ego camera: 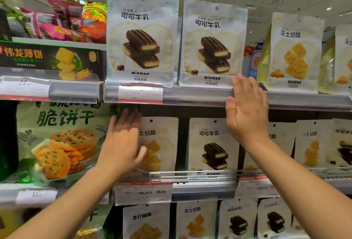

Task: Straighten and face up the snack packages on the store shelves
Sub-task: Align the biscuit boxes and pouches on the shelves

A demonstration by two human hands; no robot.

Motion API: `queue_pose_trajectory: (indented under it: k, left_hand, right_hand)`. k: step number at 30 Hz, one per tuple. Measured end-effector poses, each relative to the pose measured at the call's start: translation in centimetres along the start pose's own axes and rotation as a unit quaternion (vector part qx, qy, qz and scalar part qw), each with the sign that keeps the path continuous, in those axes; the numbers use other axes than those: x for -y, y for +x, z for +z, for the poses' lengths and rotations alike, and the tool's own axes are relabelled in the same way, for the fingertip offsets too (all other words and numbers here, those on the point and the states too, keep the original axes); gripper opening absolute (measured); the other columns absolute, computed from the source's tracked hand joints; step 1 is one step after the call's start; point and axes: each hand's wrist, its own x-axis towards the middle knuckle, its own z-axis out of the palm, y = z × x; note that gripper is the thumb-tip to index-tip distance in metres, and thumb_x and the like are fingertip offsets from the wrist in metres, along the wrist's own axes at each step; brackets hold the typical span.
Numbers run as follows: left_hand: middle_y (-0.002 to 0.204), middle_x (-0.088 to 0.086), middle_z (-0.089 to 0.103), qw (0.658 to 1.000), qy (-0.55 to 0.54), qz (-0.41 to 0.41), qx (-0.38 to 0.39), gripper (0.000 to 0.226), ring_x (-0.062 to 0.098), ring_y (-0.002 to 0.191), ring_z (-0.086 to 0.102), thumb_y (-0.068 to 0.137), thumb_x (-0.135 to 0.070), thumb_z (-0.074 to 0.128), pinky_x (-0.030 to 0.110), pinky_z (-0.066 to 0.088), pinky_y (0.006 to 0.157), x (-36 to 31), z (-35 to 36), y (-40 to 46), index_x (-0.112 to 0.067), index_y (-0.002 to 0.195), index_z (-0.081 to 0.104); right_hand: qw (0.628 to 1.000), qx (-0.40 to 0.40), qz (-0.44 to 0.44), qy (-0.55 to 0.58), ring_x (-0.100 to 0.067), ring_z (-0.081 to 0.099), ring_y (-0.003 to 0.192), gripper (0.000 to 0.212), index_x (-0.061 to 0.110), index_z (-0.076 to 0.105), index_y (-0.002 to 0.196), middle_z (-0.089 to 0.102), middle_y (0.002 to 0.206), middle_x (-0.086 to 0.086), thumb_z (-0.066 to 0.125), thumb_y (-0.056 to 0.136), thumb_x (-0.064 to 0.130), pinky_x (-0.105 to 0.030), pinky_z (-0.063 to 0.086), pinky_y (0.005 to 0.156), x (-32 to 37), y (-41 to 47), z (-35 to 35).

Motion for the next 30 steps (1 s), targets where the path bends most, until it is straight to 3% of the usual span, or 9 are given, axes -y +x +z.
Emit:
queue_pose_trajectory:
  k: [3,7,10,14,17,21,24,27,30]
  left_hand:
    - [0.135,0.020,0.056,1.000,-0.006,-0.023,0.007,0.058,0.036,0.134,0.044,0.083,-0.032,0.069,0.049,0.006,0.120,0.6,-0.6,1.0,-0.002,0.131,0.057]
    - [0.089,0.011,0.067,0.987,-0.131,0.023,-0.087,0.016,0.034,0.084,0.063,0.083,-0.015,0.074,0.046,0.048,0.085,0.8,-2.1,0.9,-0.008,0.096,0.072]
    - [0.085,0.007,0.063,0.967,-0.199,0.082,-0.133,0.009,0.027,0.069,0.061,0.089,-0.012,0.069,0.036,0.052,0.056,0.6,-3.3,0.0,-0.004,0.093,0.071]
    - [0.084,0.011,0.065,0.943,-0.208,0.118,-0.233,0.015,0.029,0.065,0.061,0.089,-0.011,0.064,0.041,0.053,0.050,0.0,-6.2,-0.4,-0.001,0.092,0.073]
    - [0.084,0.010,0.065,0.928,-0.225,0.127,-0.269,0.014,0.032,0.066,0.060,0.090,-0.012,0.064,0.041,0.053,0.052,-1.0,-8.5,0.2,-0.002,0.092,0.073]
    - [0.084,0.004,0.063,0.926,-0.279,0.166,-0.194,0.012,0.030,0.067,0.060,0.088,-0.015,0.064,0.040,0.052,0.056,-4.4,-8.7,0.4,-0.008,0.088,0.073]
    - [0.081,-0.005,0.060,0.916,-0.347,0.177,-0.095,0.012,0.018,0.074,0.062,0.078,-0.003,0.075,0.029,0.051,0.065,-7.7,-6.6,0.1,-0.013,0.084,0.075]
    - [0.081,-0.009,0.062,0.895,-0.401,0.197,-0.020,0.017,0.009,0.078,0.061,0.074,-0.002,0.079,0.021,0.048,0.071,-12.0,-4.8,-0.4,-0.015,0.084,0.076]
    - [0.082,-0.006,0.065,0.864,-0.458,0.207,0.013,0.009,0.010,0.081,0.063,0.078,-0.013,0.080,0.024,0.051,0.074,-17.0,-4.1,-0.8,-0.015,0.086,0.077]
  right_hand:
    - [1.000,-0.008,0.001,0.003,-0.026,0.019,0.147,0.058,0.012,0.031,0.151,0.031,0.157,-0.007,0.023,0.099,0.037,-0.041,0.009,0.119,-0.1,-0.1,0.2]
    - [1.000,-0.004,0.006,0.004,-0.025,0.017,0.148,0.058,0.013,0.030,0.151,0.029,0.158,-0.007,0.023,0.099,0.037,-0.041,0.008,0.119,-0.2,-0.2,0.4]
    - [0.999,0.023,0.029,0.017,-0.021,0.007,0.150,0.058,0.018,0.021,0.154,0.017,0.162,-0.002,0.021,0.099,0.038,-0.042,0.002,0.121,0.1,-0.2,0.1]
    - [0.989,0.073,0.065,0.111,-0.010,-0.008,0.150,0.058,0.024,0.021,0.154,0.000,0.164,0.003,0.026,0.099,0.042,-0.042,-0.004,0.122,1.9,-2.0,-1.2]
    - [0.956,0.095,0.048,0.273,-0.004,0.013,0.148,0.055,0.032,0.032,0.148,0.017,0.161,0.016,0.039,0.096,0.048,-0.034,0.019,0.118,4.8,-6.0,-3.1]
    - [0.910,0.140,0.106,0.377,0.007,0.053,0.117,0.064,0.056,0.027,0.137,0.043,0.130,0.040,0.061,0.083,0.057,-0.011,0.048,0.087,6.9,-10.1,-5.0]
    - [0.837,0.128,0.269,0.459,-0.001,0.065,0.102,0.062,0.059,0.035,0.124,0.057,0.118,0.024,0.074,0.081,0.039,-0.020,0.056,0.078,4.5,-12.2,-5.7]
    - [0.875,0.137,0.289,0.365,-0.006,0.069,0.083,0.029,0.048,0.060,0.103,0.070,0.094,0.008,0.074,0.078,0.042,-0.032,0.058,0.071,0.7,-14.0,-8.2]
    - [0.885,0.158,0.314,0.306,-0.023,0.069,0.075,0.019,0.034,0.071,0.088,0.072,0.080,-0.002,0.075,0.073,0.043,-0.043,0.058,0.065,-3.5,-16.0,-11.3]
